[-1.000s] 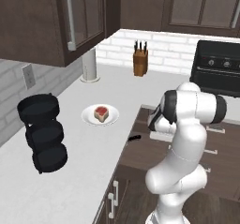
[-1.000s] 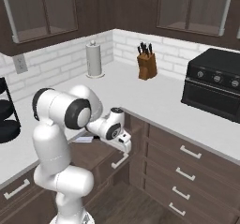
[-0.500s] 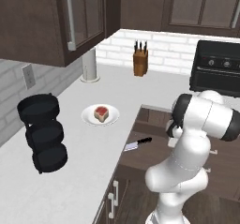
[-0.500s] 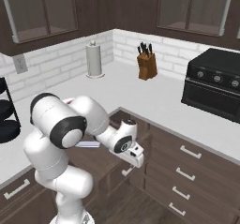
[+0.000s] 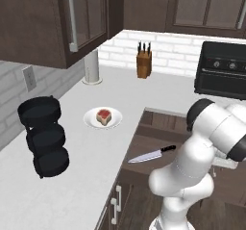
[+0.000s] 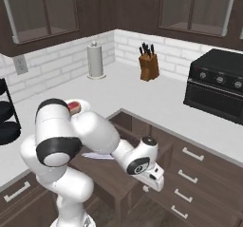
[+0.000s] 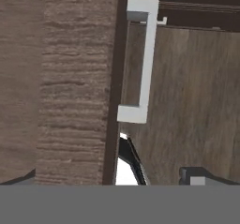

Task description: Pick up the knife from the drawer and place it on the cutting board. Then place the meat from the plate to the cutting board.

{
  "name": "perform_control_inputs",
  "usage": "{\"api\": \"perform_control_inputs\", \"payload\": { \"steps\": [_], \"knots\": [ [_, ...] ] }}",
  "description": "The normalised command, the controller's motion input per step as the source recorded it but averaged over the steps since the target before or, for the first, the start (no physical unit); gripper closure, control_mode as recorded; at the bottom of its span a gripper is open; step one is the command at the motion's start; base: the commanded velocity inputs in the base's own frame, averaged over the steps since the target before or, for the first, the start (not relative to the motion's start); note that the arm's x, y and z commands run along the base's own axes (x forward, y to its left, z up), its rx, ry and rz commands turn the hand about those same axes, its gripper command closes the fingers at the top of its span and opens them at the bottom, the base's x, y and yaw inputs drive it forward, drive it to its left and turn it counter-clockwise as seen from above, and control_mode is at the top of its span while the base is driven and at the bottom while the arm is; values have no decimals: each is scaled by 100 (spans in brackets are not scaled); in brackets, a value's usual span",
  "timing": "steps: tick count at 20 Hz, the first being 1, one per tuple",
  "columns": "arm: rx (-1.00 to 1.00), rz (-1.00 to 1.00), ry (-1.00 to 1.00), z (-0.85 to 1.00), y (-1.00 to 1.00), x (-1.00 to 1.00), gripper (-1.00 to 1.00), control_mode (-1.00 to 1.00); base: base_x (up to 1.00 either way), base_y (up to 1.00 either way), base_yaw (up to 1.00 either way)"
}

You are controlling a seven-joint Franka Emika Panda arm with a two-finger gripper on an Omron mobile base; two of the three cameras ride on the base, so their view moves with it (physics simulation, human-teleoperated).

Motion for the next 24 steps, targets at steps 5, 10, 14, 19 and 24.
{"api": "perform_control_inputs", "payload": {
  "steps": [5,10,14,19,24],
  "knots": [
    [8,0,-2,29,-82,-21,-100,-100,0,0,0],
    [20,0,-7,88,-12,0,-100,-100,0,0,0],
    [7,-5,0,74,16,3,-100,-100,0,0,0],
    [0,-23,0,34,75,31,-100,-100,0,0,0],
    [0,-18,2,13,69,46,-100,-100,0,0,0]
  ]
}}
